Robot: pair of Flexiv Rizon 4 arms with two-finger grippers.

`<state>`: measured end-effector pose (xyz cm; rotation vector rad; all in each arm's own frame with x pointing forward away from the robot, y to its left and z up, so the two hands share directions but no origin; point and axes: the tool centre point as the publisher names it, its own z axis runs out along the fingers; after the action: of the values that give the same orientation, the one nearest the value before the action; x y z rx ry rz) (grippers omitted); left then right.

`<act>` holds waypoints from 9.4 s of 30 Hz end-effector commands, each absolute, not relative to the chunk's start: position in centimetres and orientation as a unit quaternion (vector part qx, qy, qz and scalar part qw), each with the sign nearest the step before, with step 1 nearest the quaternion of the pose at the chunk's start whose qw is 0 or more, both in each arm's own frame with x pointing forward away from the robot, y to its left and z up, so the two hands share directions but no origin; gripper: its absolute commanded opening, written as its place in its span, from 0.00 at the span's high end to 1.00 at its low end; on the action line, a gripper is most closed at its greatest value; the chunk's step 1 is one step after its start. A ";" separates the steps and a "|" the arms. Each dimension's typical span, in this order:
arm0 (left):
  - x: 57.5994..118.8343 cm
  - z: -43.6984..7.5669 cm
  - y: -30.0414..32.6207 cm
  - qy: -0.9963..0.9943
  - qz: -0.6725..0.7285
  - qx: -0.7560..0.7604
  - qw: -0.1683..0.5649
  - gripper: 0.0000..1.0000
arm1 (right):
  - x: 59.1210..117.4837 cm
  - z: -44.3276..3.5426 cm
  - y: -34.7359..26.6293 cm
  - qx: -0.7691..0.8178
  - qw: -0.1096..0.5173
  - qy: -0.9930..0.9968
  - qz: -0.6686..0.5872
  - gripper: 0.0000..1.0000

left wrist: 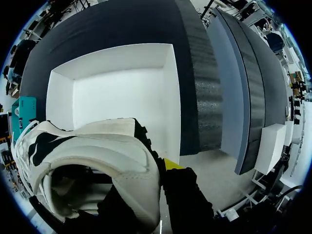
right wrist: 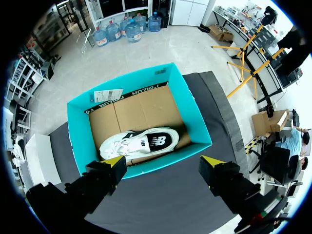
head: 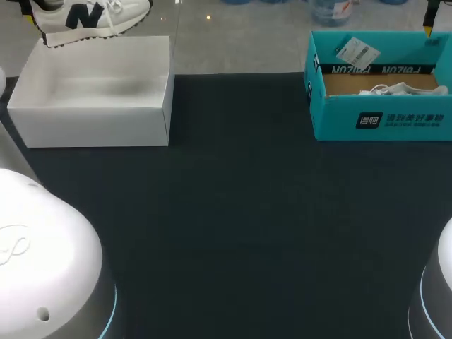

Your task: Take the shoe out of the shoebox, open the shoe tongue, remove and reinsert the insole, then place the shoe into the shoebox

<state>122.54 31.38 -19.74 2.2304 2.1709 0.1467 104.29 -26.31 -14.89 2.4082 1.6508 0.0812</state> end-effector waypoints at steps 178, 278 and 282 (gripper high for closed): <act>83.3 -18.5 -0.1 0.665 0.032 0.745 -0.041 1.00 | 104.2 -14.9 -26.3 0.819 0.111 0.562 0.029 0.00; 73.4 -28.0 1.8 0.835 -0.221 0.504 -0.018 0.00 | 104.2 -14.9 -26.3 0.819 0.111 0.562 0.029 0.00; 73.4 -28.0 1.8 0.835 -0.221 0.504 -0.018 0.00 | 104.2 -14.9 -26.3 0.819 0.111 0.562 0.029 0.00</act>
<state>73.37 1.88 -28.00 1.5996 2.6509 -0.7067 104.28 -26.31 -14.89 2.4081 1.6507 0.0812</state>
